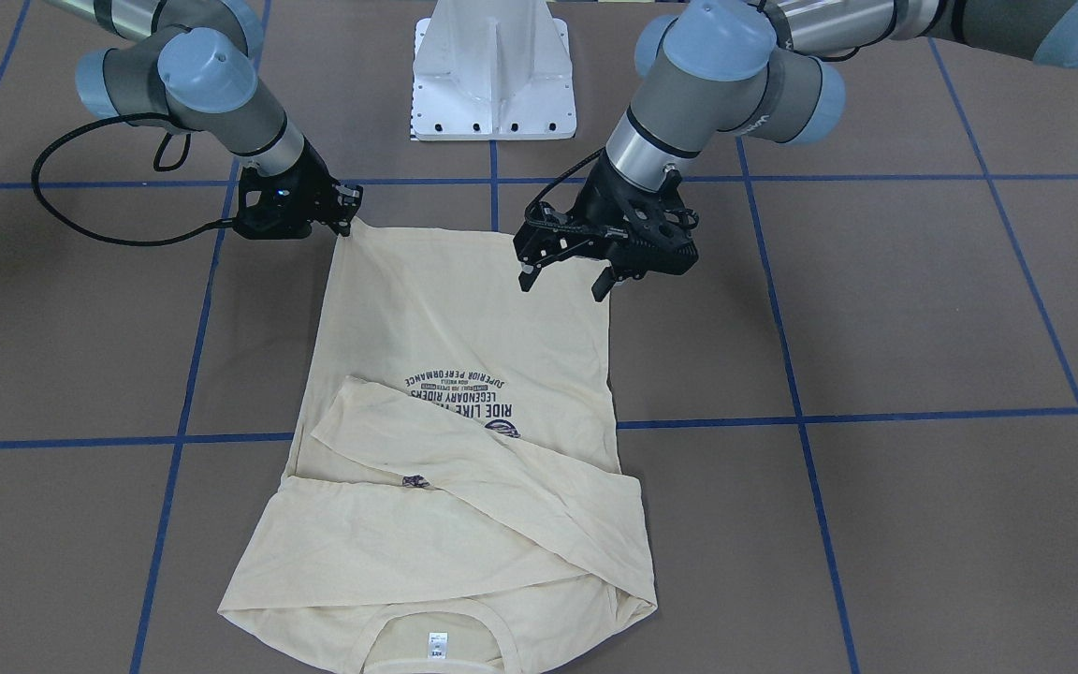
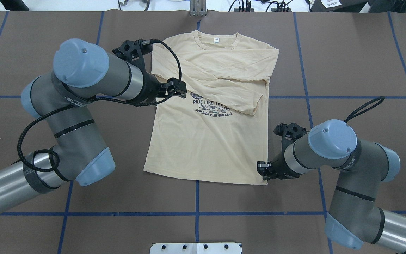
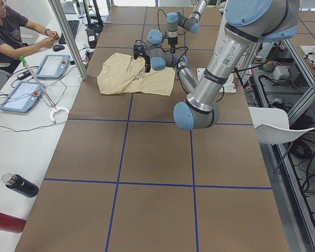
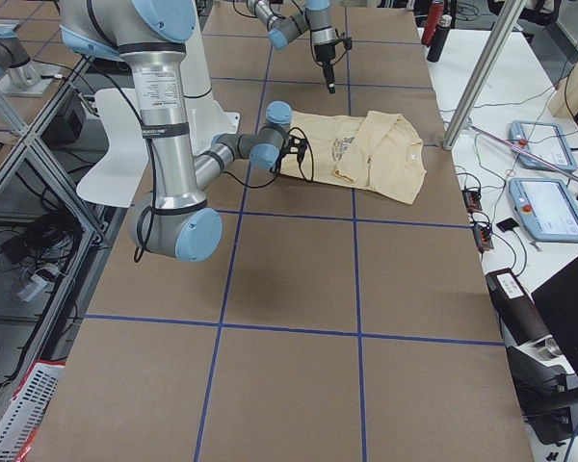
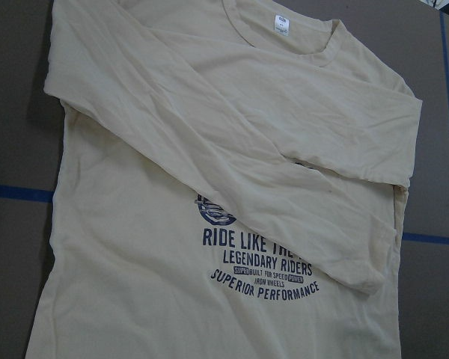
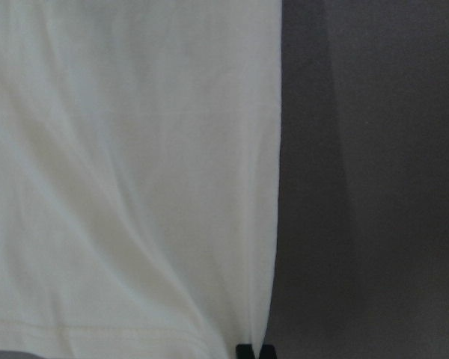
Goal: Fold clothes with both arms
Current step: 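Move the right gripper to the hem corner nearest the robot while the left gripper withdraws, then bring the left gripper to the other hem corner and grasp both hem corners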
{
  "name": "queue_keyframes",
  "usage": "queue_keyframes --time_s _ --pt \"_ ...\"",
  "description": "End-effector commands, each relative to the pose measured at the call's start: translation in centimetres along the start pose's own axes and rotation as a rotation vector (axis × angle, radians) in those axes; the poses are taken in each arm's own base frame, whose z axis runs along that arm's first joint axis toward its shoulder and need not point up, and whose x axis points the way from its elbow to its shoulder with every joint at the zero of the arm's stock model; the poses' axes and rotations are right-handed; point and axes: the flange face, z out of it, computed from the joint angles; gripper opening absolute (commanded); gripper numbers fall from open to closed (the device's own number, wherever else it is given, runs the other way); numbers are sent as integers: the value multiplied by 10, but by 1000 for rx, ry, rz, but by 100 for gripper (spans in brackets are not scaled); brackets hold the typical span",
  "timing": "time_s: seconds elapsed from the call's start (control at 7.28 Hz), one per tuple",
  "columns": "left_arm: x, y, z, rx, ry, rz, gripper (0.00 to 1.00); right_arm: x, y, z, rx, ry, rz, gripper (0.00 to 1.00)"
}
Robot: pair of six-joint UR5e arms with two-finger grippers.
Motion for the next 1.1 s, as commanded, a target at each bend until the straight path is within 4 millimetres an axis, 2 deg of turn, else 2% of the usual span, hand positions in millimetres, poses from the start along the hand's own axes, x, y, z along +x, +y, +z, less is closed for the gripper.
queue_keyframes --time_s 0.0,0.14,0.27,0.41,0.55,0.96 --pt "-33 51 20 -15 -55 -6 100 -5 3 -6 -7 -15 -7 0" --pt "-42 94 43 -43 -120 15 100 -7 4 -6 -6 -18 -9 0" --pt "-45 121 59 -60 -188 27 100 -8 3 -8 -3 -21 -9 0" --pt "-49 137 68 -81 -239 19 99 -6 0 -8 0 -19 -7 0" --pt "-55 149 75 -100 -291 17 98 -7 0 -7 5 -19 -8 0" --pt "-65 149 82 -99 -330 16 90 -4 -7 -11 15 -20 -5 0"
